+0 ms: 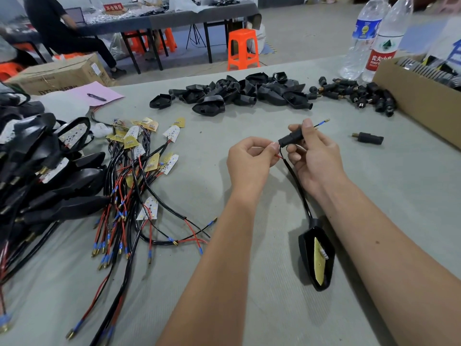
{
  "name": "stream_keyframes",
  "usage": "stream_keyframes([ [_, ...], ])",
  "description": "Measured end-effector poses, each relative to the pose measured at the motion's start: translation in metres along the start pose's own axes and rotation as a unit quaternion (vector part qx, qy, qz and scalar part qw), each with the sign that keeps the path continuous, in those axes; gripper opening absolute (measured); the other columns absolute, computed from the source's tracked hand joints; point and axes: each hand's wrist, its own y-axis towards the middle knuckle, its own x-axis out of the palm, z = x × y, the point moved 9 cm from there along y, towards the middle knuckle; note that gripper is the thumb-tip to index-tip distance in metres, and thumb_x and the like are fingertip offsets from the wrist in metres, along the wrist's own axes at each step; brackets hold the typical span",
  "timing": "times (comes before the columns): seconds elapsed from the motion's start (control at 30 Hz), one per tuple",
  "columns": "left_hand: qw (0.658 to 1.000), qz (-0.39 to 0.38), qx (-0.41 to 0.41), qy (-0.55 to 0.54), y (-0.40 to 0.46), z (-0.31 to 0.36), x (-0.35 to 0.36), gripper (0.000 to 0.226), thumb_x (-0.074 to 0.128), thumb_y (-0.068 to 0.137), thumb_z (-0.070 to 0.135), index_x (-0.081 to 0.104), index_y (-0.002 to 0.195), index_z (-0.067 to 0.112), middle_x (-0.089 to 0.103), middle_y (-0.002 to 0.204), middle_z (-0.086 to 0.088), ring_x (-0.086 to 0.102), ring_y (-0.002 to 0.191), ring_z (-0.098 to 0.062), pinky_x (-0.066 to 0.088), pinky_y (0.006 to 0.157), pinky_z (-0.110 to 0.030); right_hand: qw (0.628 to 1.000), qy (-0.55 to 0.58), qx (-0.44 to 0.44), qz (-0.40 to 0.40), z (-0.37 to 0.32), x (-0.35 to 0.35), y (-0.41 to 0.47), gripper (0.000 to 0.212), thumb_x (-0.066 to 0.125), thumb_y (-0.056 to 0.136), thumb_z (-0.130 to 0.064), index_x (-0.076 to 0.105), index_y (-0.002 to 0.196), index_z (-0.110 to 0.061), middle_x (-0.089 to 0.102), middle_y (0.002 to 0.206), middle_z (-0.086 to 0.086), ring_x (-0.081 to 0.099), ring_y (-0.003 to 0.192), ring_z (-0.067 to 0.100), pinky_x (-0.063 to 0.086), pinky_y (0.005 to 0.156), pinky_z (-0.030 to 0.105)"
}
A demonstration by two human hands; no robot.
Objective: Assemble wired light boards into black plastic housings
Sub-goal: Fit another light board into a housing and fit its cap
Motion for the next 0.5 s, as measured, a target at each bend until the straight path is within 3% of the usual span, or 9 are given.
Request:
stream_keyframes([
  [0.1, 1.000, -0.012, -0.006, 0.007, -0.001, -0.002, 0.006, 0.007, 0.075, 0.090, 0.007, 0.075, 0.083, 0.007, 0.075, 0.075, -0.007, 0.072, 0.069, -0.014, 0.063, 0.080, -0.032, 1.000, 0.025, 0.000, 0.012, 0.000, -0.003, 0.002, 0.033, 0.059, 0.105, -0.030, 0.073, 0.089, -0.005, 0.070, 0.074, 0.004, 0.058, 0.055, 0.013, 0.043, 0.047, 0.019],
  [0.33, 0.998, -0.061, -0.009, 0.025, -0.004, 0.002, 0.013, 0.011, 0.070, 0.095, 0.006, 0.072, 0.084, 0.010, 0.073, 0.079, -0.010, 0.068, 0.065, -0.019, 0.059, 0.064, -0.025, 1.000, 0.012, 0.018, -0.002, 0.002, -0.001, 0.001, 0.036, 0.060, 0.104, -0.035, 0.076, 0.088, -0.007, 0.063, 0.065, 0.001, 0.051, 0.053, 0.012, 0.040, 0.044, 0.019],
  [0.5, 0.997, -0.068, -0.026, 0.020, -0.005, 0.001, 0.013, 0.006, 0.068, 0.096, 0.005, 0.071, 0.091, 0.008, 0.078, 0.088, -0.014, 0.074, 0.073, -0.024, 0.060, 0.069, -0.029, 0.997, 0.062, 0.003, 0.040, -0.003, -0.007, 0.000, 0.033, 0.057, 0.106, -0.030, 0.071, 0.095, -0.002, 0.066, 0.072, 0.005, 0.054, 0.053, 0.012, 0.041, 0.045, 0.018],
])
